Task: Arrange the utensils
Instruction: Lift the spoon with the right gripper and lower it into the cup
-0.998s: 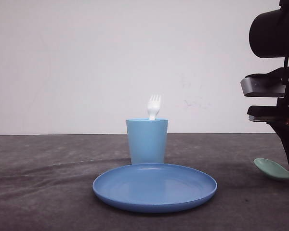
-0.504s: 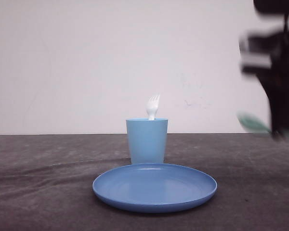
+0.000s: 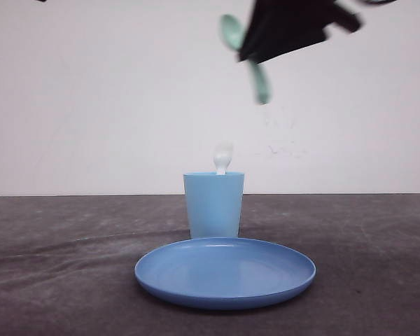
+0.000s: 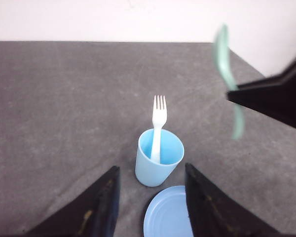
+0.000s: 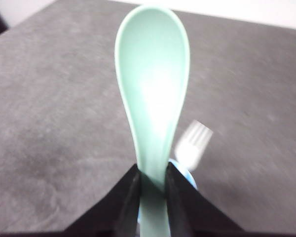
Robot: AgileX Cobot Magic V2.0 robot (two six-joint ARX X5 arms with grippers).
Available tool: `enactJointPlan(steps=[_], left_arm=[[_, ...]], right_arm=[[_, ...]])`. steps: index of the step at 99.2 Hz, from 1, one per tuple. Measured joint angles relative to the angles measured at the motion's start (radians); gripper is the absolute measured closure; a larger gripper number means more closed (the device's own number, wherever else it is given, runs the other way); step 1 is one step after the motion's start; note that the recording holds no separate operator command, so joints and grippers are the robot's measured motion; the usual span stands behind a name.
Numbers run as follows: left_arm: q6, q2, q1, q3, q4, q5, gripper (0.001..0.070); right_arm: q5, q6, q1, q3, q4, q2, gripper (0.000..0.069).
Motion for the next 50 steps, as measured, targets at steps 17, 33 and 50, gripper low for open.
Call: enactJointPlan(steps=[17,33,50], left_arm=[[-0.007,0.0,0.0,0.0,-0.028,0.0,0.0474],[-0.012,0.0,0.0,0.0,-0.041,0.0,0.0474],[-0.019,0.002,0.0,0.0,-0.058,0.0,0.0474]], right_arm=[[0.079,-0.051,0.032,0.0,0.127,0.138,0.0629],[0.085,-0.062,0.03,0.0,0.22,0.235,0.0629],[0.085,-0.068,0.029,0.0,0.269,0.3,0.0629]])
